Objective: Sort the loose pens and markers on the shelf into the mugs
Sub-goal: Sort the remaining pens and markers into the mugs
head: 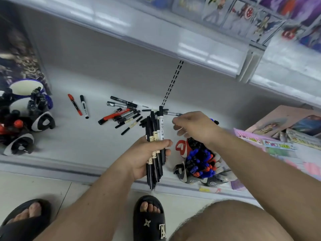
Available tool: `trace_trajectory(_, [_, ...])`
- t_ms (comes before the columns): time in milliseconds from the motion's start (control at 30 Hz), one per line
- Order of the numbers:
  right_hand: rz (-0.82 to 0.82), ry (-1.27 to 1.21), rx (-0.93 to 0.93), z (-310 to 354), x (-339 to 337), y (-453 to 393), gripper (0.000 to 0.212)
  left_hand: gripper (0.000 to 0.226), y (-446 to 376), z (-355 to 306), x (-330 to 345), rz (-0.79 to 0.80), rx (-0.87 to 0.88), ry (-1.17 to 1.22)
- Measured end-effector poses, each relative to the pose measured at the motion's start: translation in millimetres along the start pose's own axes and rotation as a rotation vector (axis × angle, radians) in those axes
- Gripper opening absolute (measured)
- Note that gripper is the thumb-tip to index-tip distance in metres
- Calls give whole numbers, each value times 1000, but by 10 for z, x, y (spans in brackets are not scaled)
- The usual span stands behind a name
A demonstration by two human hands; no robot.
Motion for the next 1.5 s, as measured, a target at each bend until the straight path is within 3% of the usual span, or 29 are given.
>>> trace_trajectory(133, [156,154,-7,443,196,366,41,7,163,-71,101,115,10,1])
trace_trajectory(267, [23,270,-23,597,139,463,40,7,337,-172,222,190,35,7])
trace_trajectory(533, [13,204,103,596,170,657,16,26,523,-209,330,228,10,13])
trace_trajectory(667, [-99,232,59,586,214,712,7,15,577,-224,361,209,-33,26])
trace_trajectory(933, [-280,118,81,442,162,610,23,24,618,-176,363,116,-129,115])
trace_trajectory(1067, [-276,-44,79,415,19,592,8,19,571,-194,240,15,-152,207])
trace_trajectory(1233, [-221,-92,80,433,-106,692,10,14,508,-268,133,30,-110,49])
trace_trajectory(1400, [-169,47,99,433,-82,681,6,5,538,-277,354,122,-33,-214])
trace_trajectory(1500, [-193,26,79,429,-76,655,8,31,472,-274,365,35,38,-279])
Point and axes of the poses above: each hand's wrist, its own y-axis away from the middle knuckle, its own x-axis out of the palm, z = x × y, the point moved 5 cm from there along -y, towards the middle knuckle, and after that the axes turned 10 degrees about -y, right-handed, at the moved point
